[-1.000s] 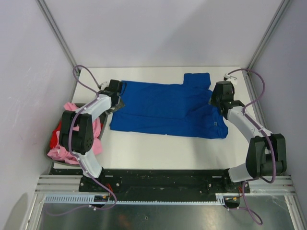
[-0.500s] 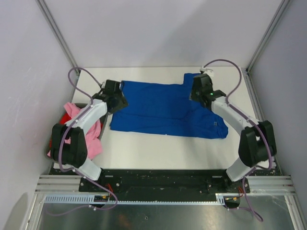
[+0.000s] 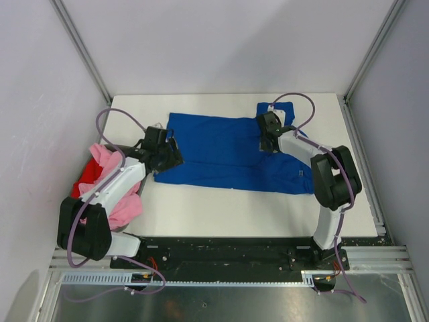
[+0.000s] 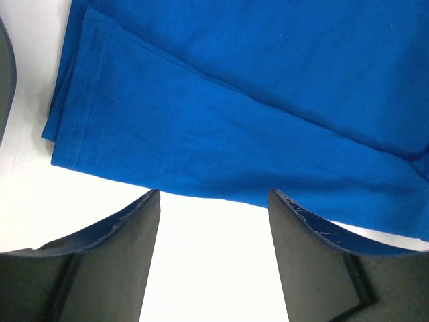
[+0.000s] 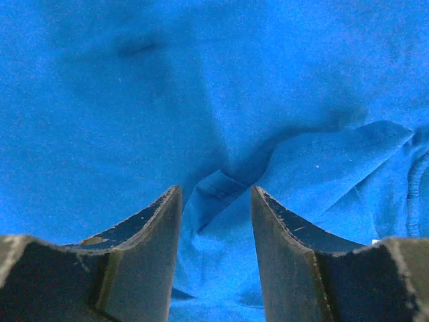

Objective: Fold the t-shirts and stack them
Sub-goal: Fold the flattened tshirt in 1/3 of the way

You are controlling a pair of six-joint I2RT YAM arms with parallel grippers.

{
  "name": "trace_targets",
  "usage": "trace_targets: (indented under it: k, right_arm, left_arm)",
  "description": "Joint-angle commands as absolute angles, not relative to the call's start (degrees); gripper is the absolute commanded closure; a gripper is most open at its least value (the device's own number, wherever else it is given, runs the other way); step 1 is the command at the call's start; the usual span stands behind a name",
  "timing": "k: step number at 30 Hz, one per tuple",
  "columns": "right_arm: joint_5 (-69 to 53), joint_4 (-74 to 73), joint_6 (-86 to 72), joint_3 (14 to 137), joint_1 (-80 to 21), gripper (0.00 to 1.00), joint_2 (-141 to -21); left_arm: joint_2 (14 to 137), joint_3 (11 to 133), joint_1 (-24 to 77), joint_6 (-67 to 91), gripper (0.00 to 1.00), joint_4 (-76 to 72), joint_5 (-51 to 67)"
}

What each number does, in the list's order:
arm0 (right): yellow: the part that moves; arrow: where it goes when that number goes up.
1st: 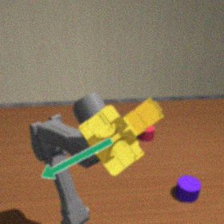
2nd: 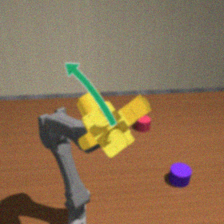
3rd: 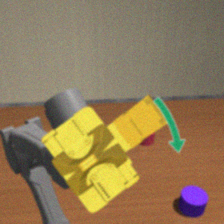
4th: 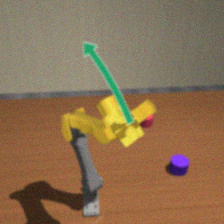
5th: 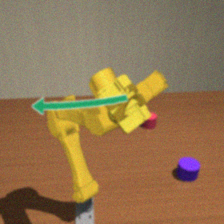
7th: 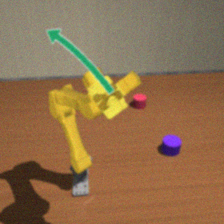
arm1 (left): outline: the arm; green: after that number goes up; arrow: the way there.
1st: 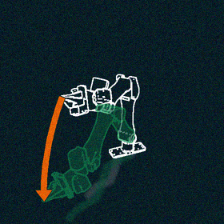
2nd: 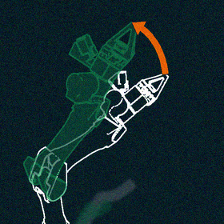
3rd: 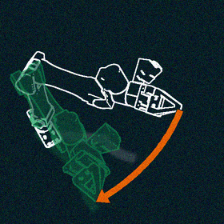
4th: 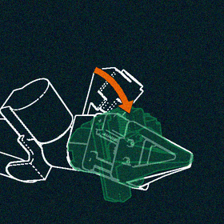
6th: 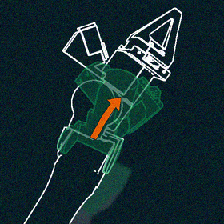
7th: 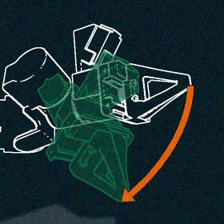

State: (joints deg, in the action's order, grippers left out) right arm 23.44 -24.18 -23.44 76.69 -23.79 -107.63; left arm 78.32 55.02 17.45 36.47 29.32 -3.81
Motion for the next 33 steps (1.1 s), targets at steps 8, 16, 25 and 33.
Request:
trace_targets:
  k: [8,16,25,33]
  right_arm:
    - [28.3,-28.2,-23.1,78.8,-24.4,0.51,-111.4]
    - [28.9,-29.7,-24.9,76.5,-24.7,0.78,-108.5]
    - [28.9,-29.6,-25.6,76.1,-25.8,1.00,-106.1]
    - [33.0,-24.3,-24.1,74.2,-29.0,1.00,-101.6]
  left_arm:
    - [76.0,53.3,17.6,33.1,0.31,26.9,-1.0]
    - [76.6,52.8,17.6,32.4,0.32,26.2,-0.7]
    - [76.7,52.2,17.4,32.0,0.32,25.8,-0.6]
    - [76.6,51.8,17.3,31.8,0.32,25.5,-0.5]
